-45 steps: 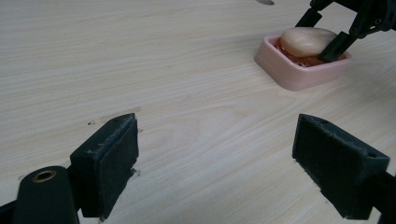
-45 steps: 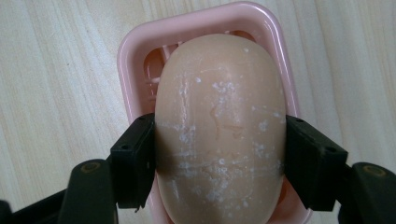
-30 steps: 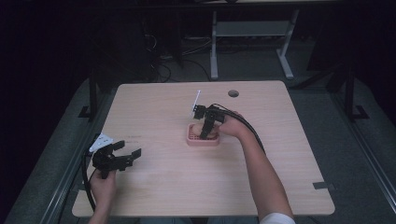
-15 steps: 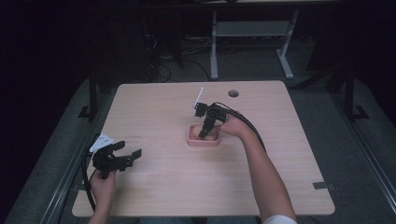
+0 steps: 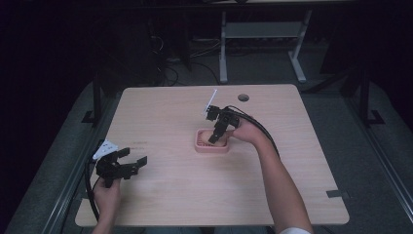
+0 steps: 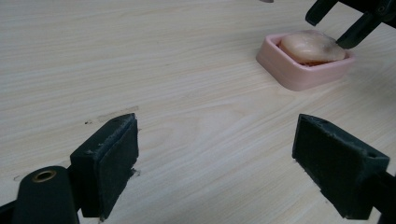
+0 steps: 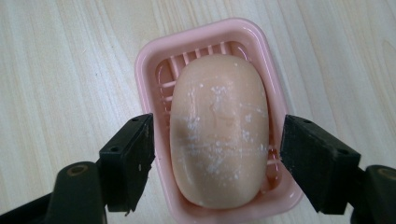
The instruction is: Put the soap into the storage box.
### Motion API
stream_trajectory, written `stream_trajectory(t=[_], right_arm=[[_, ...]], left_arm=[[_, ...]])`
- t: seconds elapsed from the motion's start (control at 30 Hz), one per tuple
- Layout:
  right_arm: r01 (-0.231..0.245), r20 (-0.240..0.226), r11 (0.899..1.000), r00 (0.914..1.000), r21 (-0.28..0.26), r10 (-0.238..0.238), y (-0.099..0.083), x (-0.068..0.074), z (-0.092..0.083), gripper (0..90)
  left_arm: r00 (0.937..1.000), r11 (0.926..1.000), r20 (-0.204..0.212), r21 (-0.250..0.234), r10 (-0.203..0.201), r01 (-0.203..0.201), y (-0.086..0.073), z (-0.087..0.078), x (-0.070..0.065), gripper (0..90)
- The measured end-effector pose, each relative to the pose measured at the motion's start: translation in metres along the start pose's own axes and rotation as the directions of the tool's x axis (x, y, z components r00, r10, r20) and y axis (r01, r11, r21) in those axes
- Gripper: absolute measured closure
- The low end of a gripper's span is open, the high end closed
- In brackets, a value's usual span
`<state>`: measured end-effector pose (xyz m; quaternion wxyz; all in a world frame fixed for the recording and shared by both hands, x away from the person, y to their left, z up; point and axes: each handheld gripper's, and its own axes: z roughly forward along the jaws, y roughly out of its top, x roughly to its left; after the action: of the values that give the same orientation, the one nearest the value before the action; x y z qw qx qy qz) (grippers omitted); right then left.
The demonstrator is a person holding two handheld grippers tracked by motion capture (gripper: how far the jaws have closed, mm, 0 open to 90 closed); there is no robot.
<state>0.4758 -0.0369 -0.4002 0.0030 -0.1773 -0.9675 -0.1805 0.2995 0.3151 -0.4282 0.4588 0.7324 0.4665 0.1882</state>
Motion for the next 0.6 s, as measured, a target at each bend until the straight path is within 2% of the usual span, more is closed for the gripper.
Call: stream_trajectory(t=[0.3, 0.43, 0.6], right_arm=[[-0.015, 0.005, 1.0, 0.9999, -0.013, 0.015, -0.011, 0.001, -0.007, 25.6], [-0.02, 0.023, 0.999, 0.9995, -0.041, 0.021, -0.016, 0.002, -0.015, 25.6], [-0.029, 0.031, 0.998, 0.9991, -0.05, 0.03, -0.022, 0.002, -0.021, 25.6]], left_arm=[[1.0, 1.0, 0.005, 0.002, 0.008, -0.008, 0.0, 0.001, -0.001, 14.2], [1.0, 1.0, 0.006, -0.005, 0.005, -0.005, 0.0, 0.001, -0.001, 14.2], [1.0, 1.0, 0.007, -0.003, 0.007, -0.007, 0.0, 0.001, -0.001, 14.2]])
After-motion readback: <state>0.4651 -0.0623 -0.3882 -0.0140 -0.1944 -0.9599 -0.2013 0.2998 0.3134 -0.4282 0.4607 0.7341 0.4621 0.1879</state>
